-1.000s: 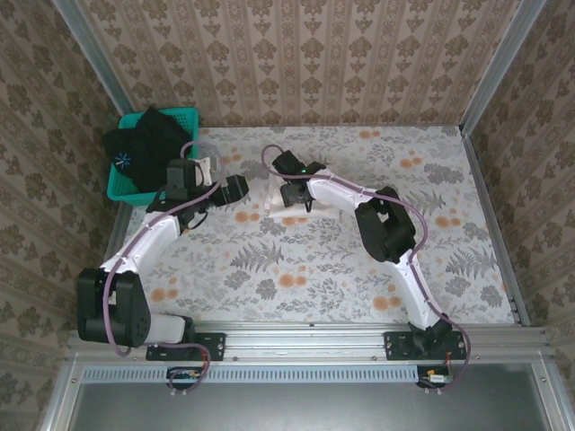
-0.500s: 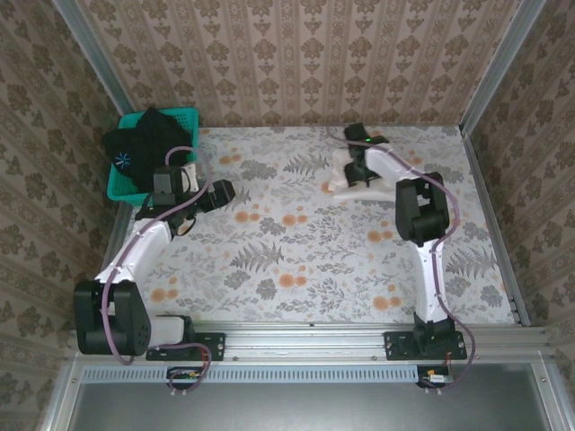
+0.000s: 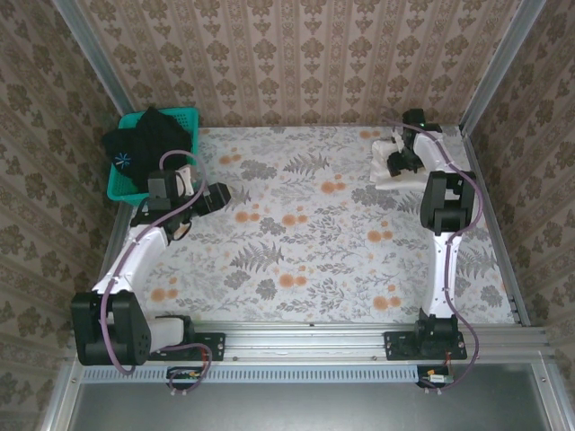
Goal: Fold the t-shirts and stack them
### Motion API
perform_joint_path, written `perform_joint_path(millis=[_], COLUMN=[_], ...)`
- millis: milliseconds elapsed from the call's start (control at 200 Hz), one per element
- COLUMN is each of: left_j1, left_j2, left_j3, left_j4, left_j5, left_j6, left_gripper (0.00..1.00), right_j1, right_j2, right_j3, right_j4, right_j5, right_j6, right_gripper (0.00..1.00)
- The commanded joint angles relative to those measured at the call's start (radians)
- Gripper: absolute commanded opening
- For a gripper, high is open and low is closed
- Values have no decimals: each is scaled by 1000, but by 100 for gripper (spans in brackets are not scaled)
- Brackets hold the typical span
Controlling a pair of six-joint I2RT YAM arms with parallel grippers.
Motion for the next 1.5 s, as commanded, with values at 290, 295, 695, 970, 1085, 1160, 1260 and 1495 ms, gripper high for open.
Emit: perform_joint_path(millis=[290, 295, 695, 970, 1085, 1160, 1260, 1495], left_j1=[13, 13, 17, 7, 9, 14, 22, 63], left_j2=[-88, -88, -221, -240, -183, -131, -33, 224], left_j3=[-6, -6, -62, -474, -513, -499, -476, -464], left_j4=[-78, -79, -117, 443, 554, 606, 723, 1084], left_j5=[-62, -64, -559, -549, -548, -507, -470, -419], left_j6=[42, 43, 150, 443, 491, 508, 508, 460], left_gripper=[100, 100, 100, 100, 100, 100, 100, 100], right_j1=[-82, -82, 35, 368, 363, 355, 315, 180], right_j2=[5, 3, -486, -1102, -1192, -1222, -1166, -963], right_j3=[-12, -11, -414, -1365, -1504, -1547, -1707, -1714], right_j4=[-28, -27, 205, 937, 979, 1054, 1430, 1628], right_j5=[3, 1, -25, 338, 391, 367, 295, 141], right_j6=[-91, -90, 207, 440, 553, 478, 328, 361], right_gripper=[77, 77, 100, 100, 100, 100, 100, 100])
